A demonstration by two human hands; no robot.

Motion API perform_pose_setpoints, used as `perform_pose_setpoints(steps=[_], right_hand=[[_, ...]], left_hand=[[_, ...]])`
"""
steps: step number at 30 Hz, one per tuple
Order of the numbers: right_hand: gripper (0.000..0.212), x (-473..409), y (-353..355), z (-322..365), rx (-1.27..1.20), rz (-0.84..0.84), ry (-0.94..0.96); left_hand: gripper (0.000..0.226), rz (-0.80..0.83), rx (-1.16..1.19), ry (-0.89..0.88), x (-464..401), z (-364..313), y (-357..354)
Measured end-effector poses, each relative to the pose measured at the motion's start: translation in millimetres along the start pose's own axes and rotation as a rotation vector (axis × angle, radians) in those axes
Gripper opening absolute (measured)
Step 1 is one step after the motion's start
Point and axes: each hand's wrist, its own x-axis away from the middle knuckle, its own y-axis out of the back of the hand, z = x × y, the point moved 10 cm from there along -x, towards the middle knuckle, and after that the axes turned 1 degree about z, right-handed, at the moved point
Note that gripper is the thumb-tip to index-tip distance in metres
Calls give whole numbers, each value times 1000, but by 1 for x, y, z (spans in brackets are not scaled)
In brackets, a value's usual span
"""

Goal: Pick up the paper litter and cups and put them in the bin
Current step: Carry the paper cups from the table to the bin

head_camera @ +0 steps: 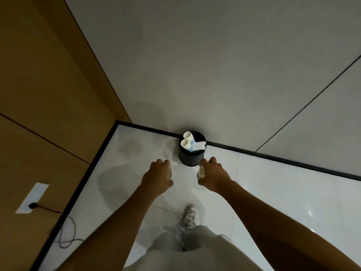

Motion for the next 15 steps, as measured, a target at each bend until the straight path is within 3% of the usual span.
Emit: perform_pose_setpoints(steps=[10, 15], right_hand=[[50, -183, 74, 48, 165, 27, 154], [58, -263, 94, 80, 227, 99, 180]], left_hand=[[55, -35, 112, 140, -146, 36, 51], [55, -30, 155, 233, -212, 66, 66]])
